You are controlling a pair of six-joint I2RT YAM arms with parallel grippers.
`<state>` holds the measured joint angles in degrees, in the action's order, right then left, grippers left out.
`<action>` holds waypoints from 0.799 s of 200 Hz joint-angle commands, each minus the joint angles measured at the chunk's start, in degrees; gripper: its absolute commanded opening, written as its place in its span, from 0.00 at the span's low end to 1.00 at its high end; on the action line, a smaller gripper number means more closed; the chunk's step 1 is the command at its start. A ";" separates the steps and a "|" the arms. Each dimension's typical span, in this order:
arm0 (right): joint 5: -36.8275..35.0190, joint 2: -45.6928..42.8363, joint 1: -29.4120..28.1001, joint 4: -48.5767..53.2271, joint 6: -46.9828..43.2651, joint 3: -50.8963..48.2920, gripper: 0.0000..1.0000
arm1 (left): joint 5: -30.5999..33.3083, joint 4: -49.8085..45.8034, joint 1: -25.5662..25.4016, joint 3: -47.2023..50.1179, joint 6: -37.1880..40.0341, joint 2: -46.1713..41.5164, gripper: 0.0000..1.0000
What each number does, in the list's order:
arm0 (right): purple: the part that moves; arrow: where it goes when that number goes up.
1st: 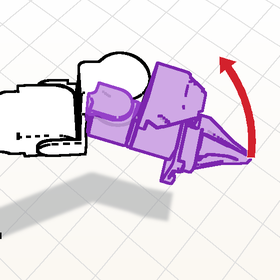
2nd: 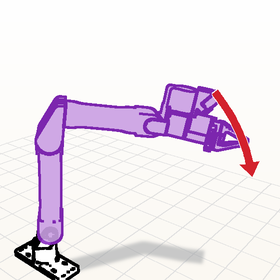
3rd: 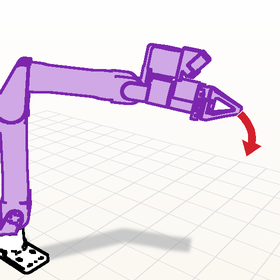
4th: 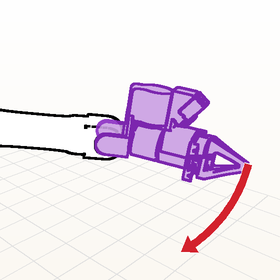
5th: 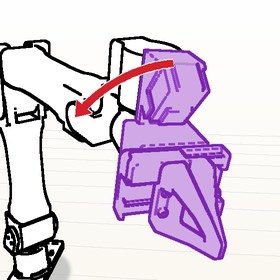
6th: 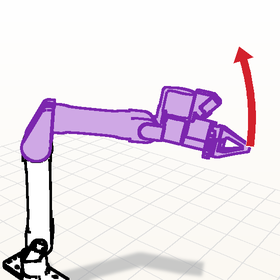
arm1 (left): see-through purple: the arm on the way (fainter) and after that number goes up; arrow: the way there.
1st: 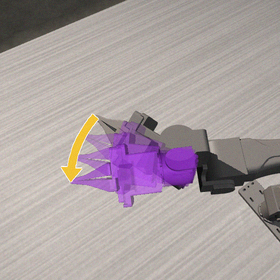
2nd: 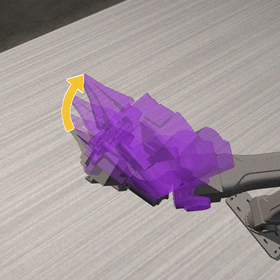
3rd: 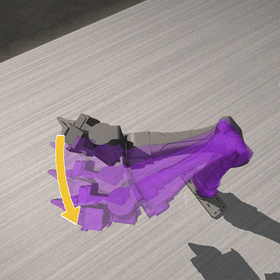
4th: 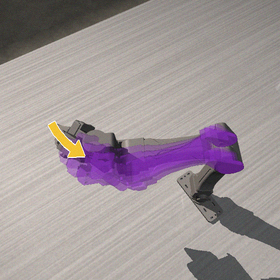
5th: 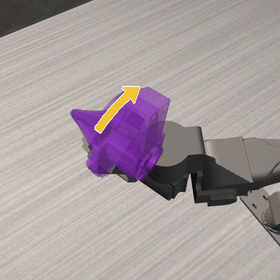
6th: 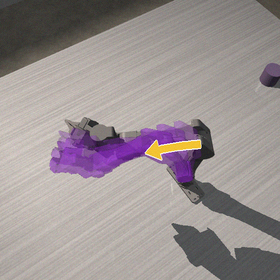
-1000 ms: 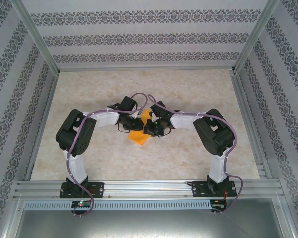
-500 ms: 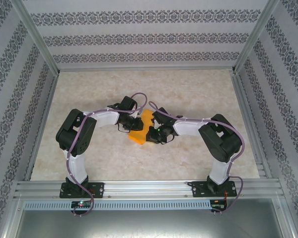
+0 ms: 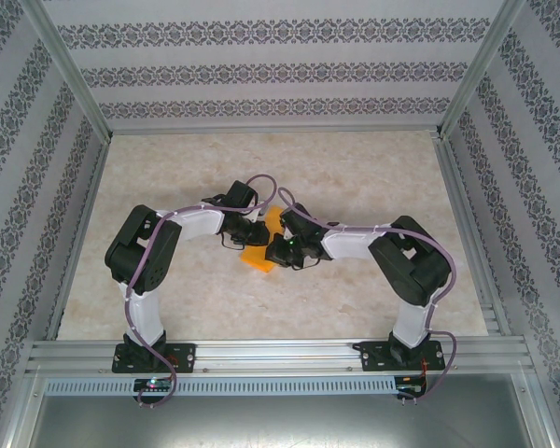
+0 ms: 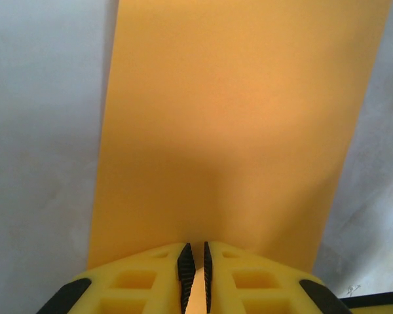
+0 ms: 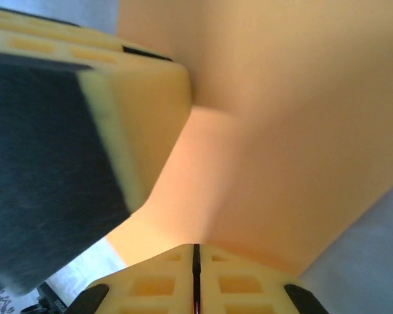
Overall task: Fold a paper plane with a square sheet of paper (pick it up from the middle)
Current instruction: First fold the paper in half at the center of the table.
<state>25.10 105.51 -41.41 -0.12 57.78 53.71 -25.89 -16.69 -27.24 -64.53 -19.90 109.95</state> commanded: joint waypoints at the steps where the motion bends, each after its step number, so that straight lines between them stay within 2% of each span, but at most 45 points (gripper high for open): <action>1: 0.30 1.62 -1.50 1.30 0.20 1.33 0.10 | 4.62 -7.74 0.51 3.54 0.11 5.34 0.20; 59: -1.11 -0.37 -3.86 10.70 -2.67 -0.13 0.10 | 5.15 -7.83 1.40 3.78 0.01 5.18 0.20; 104: -1.76 -2.79 -5.38 10.54 -1.29 -5.80 0.10 | 5.14 -7.93 1.71 3.63 0.05 5.10 0.20; 134: -3.04 -4.31 -5.67 13.46 -2.13 -6.43 0.10 | 4.62 -7.92 1.73 3.45 -0.01 5.04 0.20; 160: -1.61 -6.56 -4.50 11.20 -2.29 -5.90 0.10 | 3.24 -7.92 1.75 3.42 -0.87 4.30 0.20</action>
<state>22.74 100.90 -46.13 4.73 56.64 49.30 -27.24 -16.69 -26.50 -64.49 -19.92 110.00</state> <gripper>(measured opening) 0.099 0.199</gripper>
